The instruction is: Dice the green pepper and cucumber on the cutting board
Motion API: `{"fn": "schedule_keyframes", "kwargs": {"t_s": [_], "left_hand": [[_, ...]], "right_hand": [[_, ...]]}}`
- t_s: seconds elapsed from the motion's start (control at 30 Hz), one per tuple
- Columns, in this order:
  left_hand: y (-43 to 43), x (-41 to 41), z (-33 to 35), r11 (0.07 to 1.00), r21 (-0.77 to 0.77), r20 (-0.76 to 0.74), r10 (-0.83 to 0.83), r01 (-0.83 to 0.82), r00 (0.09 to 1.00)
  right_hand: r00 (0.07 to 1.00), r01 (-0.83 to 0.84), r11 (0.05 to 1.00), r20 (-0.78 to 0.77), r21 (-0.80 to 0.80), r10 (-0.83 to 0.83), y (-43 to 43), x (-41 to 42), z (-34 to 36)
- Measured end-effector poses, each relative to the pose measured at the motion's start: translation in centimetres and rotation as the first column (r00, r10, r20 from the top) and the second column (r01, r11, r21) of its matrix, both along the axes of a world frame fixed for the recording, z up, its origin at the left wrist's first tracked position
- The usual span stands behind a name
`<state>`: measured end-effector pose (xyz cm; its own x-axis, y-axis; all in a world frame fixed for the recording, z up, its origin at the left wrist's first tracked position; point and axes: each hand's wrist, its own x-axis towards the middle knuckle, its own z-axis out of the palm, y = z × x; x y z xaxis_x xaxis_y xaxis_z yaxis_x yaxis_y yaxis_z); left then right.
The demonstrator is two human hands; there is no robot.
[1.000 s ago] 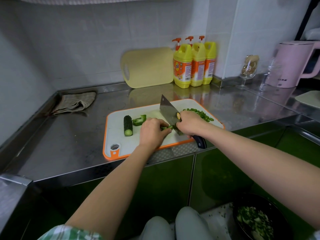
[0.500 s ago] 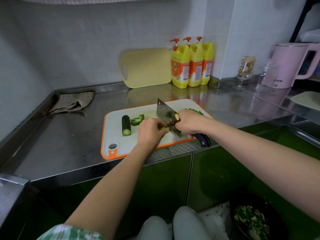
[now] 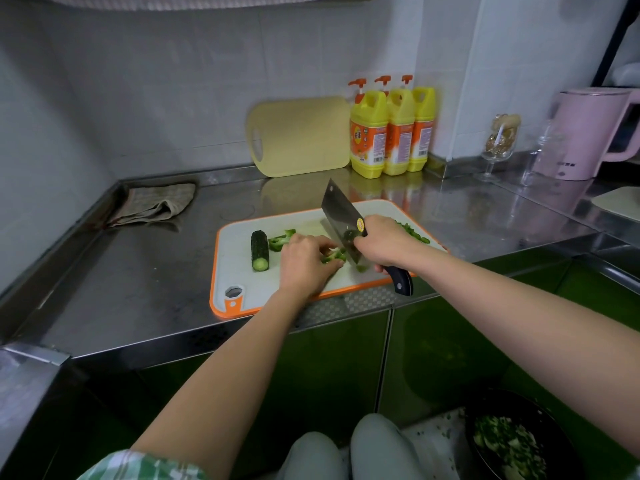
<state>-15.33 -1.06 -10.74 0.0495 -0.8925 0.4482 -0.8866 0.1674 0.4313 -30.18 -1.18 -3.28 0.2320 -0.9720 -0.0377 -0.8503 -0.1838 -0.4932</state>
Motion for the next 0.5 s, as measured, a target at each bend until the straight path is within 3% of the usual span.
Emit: {"fn": "schedule_keyframes", "kwargs": {"t_s": [0.27,0.5], "left_hand": [[0.0,0.0,-0.5,0.997,0.019,-0.012,0.077,-0.077,0.997],[-0.4,0.1,-0.6,0.996,0.028,-0.025,0.081,-0.081,0.996]], "right_hand": [[0.978,-0.057,0.996,-0.195,0.066,0.069,2.0,0.3,1.3],[0.976,-0.059,0.996,-0.204,0.065,0.071,1.3,1.2,0.3]]}}
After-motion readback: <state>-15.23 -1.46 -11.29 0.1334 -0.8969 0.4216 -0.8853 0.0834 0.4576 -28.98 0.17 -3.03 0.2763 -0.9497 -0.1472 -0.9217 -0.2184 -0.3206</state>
